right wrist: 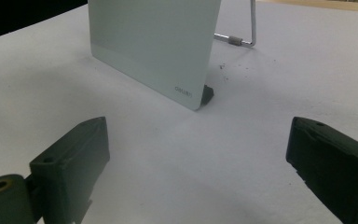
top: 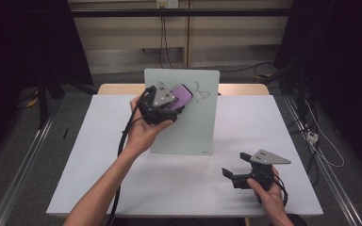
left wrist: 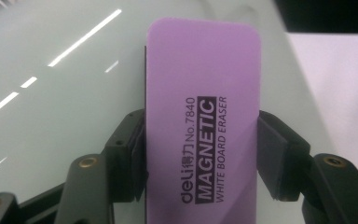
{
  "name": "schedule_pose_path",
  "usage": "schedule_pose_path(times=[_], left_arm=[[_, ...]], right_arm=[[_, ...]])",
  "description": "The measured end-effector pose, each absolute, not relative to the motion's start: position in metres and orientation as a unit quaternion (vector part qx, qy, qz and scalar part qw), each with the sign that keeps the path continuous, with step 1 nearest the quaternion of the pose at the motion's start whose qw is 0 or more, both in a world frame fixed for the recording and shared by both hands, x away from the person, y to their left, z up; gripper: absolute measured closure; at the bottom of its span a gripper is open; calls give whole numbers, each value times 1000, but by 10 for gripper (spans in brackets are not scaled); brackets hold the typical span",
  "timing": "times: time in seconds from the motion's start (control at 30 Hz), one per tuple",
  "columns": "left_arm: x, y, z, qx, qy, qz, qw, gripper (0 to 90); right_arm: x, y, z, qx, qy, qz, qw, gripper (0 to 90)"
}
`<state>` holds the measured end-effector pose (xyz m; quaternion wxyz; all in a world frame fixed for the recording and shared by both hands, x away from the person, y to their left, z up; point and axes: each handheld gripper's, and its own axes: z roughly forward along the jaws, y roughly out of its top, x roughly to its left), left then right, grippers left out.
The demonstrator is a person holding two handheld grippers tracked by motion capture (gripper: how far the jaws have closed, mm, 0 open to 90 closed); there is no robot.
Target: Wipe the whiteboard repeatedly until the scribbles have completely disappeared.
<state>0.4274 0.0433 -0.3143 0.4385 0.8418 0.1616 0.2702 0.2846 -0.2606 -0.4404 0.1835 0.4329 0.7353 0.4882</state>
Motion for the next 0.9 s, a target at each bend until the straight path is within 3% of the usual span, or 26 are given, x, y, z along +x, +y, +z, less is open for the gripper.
schedule_pose_path(times=[0.2, 0.73, 0.9], left_arm=[[416, 13, -339, 867, 124, 246, 416, 407], [445, 22, -273, 835, 154, 259, 460, 407], [444, 9, -269, 837, 142, 275, 451, 407]], right_arm=[[285, -260, -440, 433, 736, 488, 184, 58], [284, -261, -440, 432, 736, 489, 182, 58], [284, -261, -440, 432, 736, 489, 182, 58]])
